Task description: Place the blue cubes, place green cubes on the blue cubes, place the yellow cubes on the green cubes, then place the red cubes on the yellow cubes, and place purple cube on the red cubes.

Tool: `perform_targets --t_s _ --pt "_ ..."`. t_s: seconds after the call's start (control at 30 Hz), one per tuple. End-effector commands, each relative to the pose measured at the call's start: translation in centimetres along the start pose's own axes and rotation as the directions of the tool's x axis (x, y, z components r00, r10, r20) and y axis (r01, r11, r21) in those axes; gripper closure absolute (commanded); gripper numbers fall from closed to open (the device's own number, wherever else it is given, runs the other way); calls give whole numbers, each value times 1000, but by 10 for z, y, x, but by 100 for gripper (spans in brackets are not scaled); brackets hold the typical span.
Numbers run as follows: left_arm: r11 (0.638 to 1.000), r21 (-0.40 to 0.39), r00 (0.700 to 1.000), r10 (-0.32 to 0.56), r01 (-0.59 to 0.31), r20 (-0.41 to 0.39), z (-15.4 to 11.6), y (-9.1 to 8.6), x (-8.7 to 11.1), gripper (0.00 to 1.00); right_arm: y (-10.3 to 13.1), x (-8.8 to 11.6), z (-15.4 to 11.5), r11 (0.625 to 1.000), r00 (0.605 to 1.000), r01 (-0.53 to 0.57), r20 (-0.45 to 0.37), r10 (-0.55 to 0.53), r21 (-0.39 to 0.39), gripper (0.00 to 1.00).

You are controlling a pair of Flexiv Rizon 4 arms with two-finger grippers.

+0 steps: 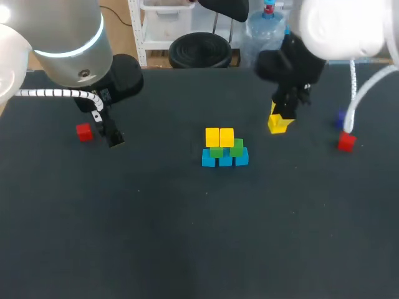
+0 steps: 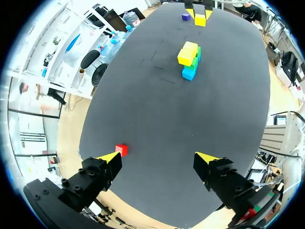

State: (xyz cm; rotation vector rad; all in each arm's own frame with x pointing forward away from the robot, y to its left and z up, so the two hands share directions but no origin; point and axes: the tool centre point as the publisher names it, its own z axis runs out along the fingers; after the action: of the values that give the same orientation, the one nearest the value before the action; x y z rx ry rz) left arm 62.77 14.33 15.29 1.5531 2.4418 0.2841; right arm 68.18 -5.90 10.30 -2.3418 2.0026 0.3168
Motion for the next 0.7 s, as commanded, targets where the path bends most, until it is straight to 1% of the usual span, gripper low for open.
perform_targets --t_s 0.03,0.07,0.27,0.43,0.7 --pt "1000 2 1000 2 -2 3 0 1 1 0 -6 -7 1 998 1000 -12 -26 10 -55 100" --pt "1000 2 1000 2 -2 3 0 1 1 0 -6 -7 2 998 999 -18 -38 16 -58 100" --pt "1000 2 1000 2 -2 3 0 1 1 0 -5 -17 7 997 998 -54 7 55 -50 100" --pt "1000 2 1000 2 -2 3 0 1 1 0 -2 -19 12 993 994 -109 27 110 -35 100" --pt "1000 2 1000 2 -2 3 0 1 1 0 3 -29 19 991 991 -122 45 125 -56 100"
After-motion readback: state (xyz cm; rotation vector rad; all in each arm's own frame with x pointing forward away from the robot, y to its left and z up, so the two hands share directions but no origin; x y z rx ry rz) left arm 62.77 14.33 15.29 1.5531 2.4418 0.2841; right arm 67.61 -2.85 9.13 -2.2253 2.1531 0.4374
